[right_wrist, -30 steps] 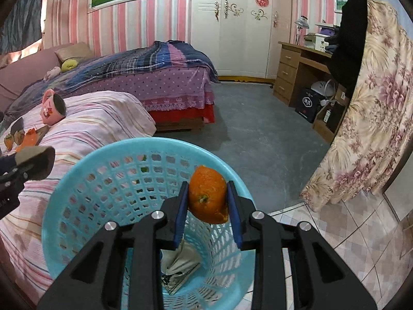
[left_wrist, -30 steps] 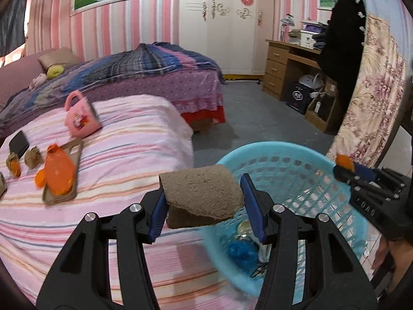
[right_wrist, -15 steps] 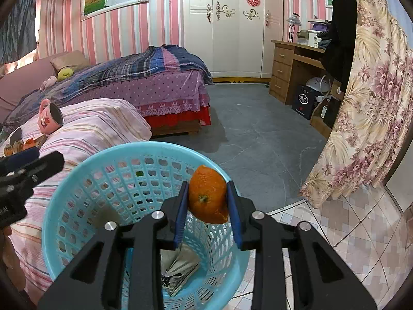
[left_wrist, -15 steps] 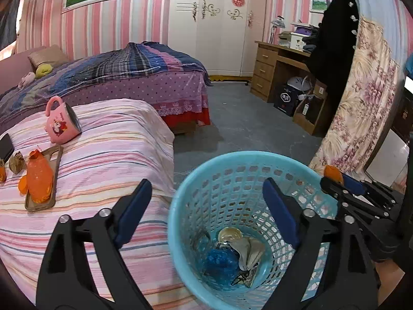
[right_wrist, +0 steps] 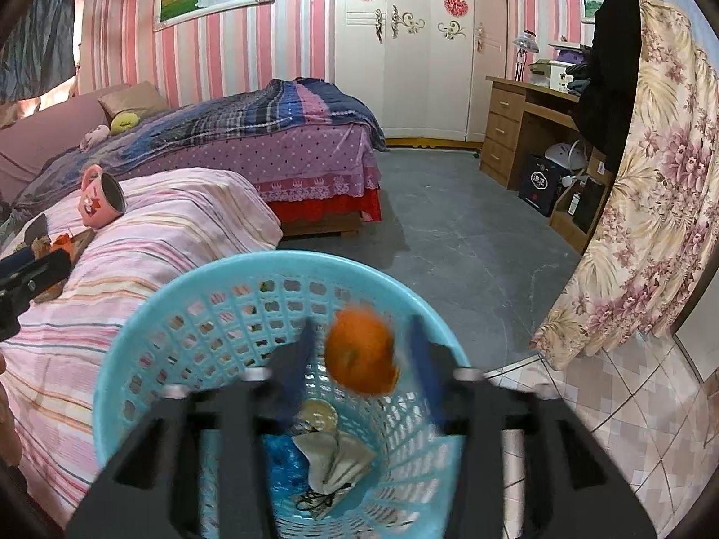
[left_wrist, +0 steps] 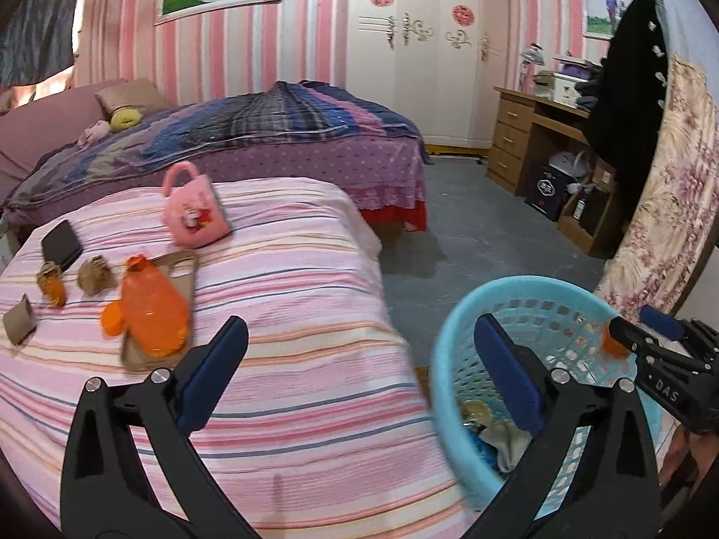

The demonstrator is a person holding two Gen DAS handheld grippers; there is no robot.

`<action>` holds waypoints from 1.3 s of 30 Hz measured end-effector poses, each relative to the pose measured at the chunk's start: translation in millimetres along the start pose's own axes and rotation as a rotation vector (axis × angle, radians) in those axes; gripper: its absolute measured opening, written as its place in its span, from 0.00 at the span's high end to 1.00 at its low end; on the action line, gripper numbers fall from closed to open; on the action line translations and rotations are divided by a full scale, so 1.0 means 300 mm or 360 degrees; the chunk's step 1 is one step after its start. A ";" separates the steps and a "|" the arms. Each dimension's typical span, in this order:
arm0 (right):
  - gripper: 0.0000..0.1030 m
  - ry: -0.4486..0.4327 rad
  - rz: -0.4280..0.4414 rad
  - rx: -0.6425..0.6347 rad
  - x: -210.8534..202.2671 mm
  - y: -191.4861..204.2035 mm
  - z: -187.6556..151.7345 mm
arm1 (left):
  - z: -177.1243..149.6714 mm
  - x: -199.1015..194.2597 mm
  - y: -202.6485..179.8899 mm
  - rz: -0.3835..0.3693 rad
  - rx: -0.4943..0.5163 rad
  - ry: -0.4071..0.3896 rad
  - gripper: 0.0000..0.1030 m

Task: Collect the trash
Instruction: 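Open the left tool then the right tool over the basket, then move both open tools back over the bed toward another paper roll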

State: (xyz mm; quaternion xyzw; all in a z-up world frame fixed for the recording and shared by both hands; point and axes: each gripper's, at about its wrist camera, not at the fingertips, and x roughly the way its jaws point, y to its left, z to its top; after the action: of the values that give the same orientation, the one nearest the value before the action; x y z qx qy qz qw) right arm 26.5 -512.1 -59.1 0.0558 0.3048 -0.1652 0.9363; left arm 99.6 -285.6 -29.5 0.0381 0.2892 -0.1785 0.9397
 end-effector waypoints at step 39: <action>0.05 -0.0030 0.0204 -0.0261 0.035 0.768 0.108 | -0.020 -0.110 0.948 0.0433 -0.0264 0.0041 0.05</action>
State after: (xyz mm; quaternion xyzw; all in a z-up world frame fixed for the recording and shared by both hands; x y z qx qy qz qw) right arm 131.5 -305.2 -38.2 -0.0031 0.3043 -0.0800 0.9492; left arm 172.6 -8.8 -24.9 0.0014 0.3073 -0.0246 0.9513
